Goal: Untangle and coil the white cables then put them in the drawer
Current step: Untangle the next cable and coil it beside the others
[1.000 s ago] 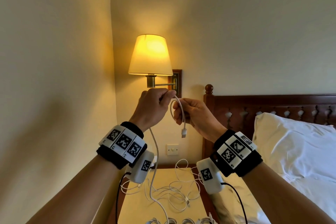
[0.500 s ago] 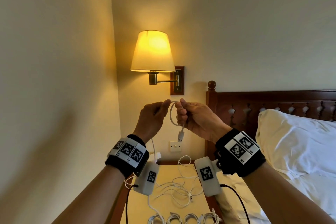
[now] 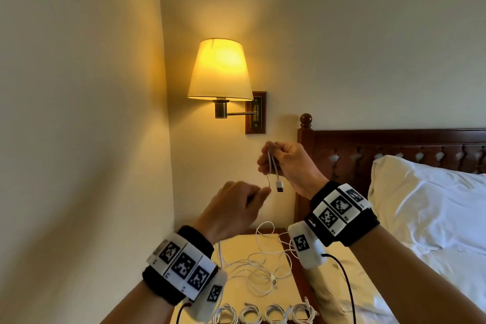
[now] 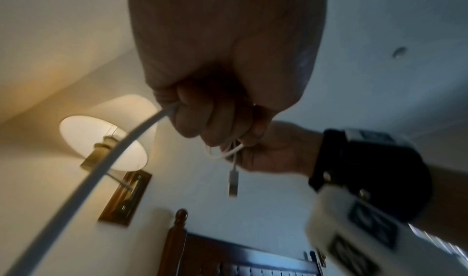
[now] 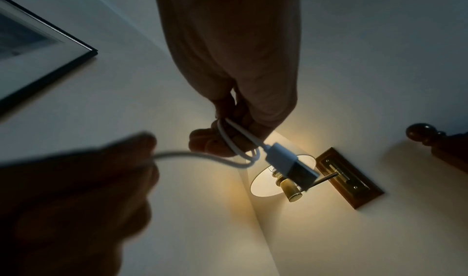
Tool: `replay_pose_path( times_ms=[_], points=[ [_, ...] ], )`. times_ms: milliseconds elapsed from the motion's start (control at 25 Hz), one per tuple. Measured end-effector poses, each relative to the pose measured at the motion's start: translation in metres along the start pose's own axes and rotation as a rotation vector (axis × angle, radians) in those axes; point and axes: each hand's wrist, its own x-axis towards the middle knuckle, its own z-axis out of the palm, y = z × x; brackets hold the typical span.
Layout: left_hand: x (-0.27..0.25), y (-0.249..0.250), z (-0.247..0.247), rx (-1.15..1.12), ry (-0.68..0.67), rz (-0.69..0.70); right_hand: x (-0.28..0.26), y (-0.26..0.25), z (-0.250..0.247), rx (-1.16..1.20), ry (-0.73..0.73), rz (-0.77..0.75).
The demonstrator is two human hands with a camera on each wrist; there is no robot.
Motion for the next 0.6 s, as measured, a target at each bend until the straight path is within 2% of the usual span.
replay_pose_path(
  times_ms=[160, 320, 480, 600],
  points=[
    [0.017, 0.015, -0.031, 0.033, 0.11, 0.035, -0.004, 0.004, 0.003, -0.076, -0.042, -0.064],
    [0.033, 0.012, -0.041, 0.087, 0.208, 0.059, -0.008, 0.003, 0.008, -0.079, -0.107, -0.098],
    [0.042, 0.002, -0.046, 0.121, 0.318, 0.036, -0.011, 0.004, 0.011, -0.017, -0.145, -0.073],
    [0.045, -0.007, -0.049, 0.082, 0.323, 0.015, -0.014, 0.005, 0.013, 0.11, -0.179, -0.007]
  ],
)
